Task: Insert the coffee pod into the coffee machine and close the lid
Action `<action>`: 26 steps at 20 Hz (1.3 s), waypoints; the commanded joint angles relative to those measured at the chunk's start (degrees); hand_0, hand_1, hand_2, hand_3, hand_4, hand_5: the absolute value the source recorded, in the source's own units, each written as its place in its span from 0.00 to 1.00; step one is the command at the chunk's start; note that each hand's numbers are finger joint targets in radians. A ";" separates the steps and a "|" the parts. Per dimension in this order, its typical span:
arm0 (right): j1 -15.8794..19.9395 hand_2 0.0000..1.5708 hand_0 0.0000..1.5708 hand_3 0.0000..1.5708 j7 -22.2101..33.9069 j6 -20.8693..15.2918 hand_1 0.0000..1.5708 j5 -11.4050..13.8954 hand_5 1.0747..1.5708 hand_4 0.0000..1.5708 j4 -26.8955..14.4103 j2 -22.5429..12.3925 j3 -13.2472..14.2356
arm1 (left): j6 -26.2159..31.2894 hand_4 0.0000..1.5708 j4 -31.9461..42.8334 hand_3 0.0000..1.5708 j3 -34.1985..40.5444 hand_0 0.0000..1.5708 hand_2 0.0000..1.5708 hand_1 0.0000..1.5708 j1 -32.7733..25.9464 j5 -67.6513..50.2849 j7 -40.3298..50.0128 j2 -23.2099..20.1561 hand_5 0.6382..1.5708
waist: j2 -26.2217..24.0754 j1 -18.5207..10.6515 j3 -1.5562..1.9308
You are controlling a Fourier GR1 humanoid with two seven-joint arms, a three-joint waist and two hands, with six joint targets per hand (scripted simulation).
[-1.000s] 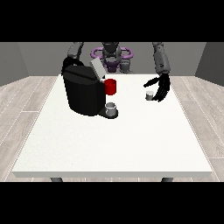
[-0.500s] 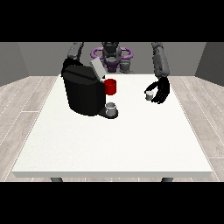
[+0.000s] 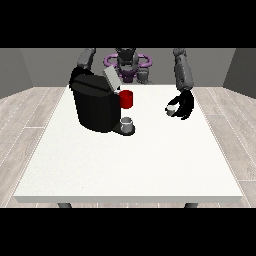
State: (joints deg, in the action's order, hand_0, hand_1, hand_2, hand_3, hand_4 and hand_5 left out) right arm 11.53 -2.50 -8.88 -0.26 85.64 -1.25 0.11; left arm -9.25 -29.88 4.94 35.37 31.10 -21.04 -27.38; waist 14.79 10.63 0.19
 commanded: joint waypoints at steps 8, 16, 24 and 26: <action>0.95 0.00 0.00 0.00 0.05 1.14 0.00 -3.06 1.00 0.28 -8.38 -1.59 4.92 | 6.46 0.40 -2.69 0.90 -3.23 0.94 0.94 0.94 4.34 2.52 -1.33 1.67 1.00 | -5.46 -3.36 -0.15; 3.20 0.00 0.00 0.00 -2.27 0.84 0.00 -1.25 1.00 0.28 -10.36 -0.23 2.69 | 11.26 0.34 -4.60 0.83 -1.77 0.80 0.84 0.80 11.95 2.14 0.08 -0.63 1.00 | -4.30 -1.67 -0.19; 2.42 0.00 0.00 0.00 -2.95 -0.81 0.00 -1.24 1.00 0.30 -11.18 1.20 -0.42 | 13.42 0.36 -6.46 0.82 -2.43 0.79 0.84 0.79 16.09 3.14 7.35 3.62 1.00 | -6.96 0.03 -0.19; 2.69 0.00 0.00 0.00 2.53 1.65 0.00 -1.99 1.00 0.32 -7.64 0.07 0.14 | 15.22 0.35 -5.39 0.82 -1.04 0.80 0.85 0.80 16.90 2.30 7.36 1.59 1.00 | -8.62 2.40 -0.20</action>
State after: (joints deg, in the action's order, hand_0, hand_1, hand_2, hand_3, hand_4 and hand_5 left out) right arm 13.34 -4.42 -8.04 -1.85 75.09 -0.73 1.21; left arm 5.03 -35.89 2.66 50.05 33.74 -15.09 -25.17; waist 6.88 10.47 0.01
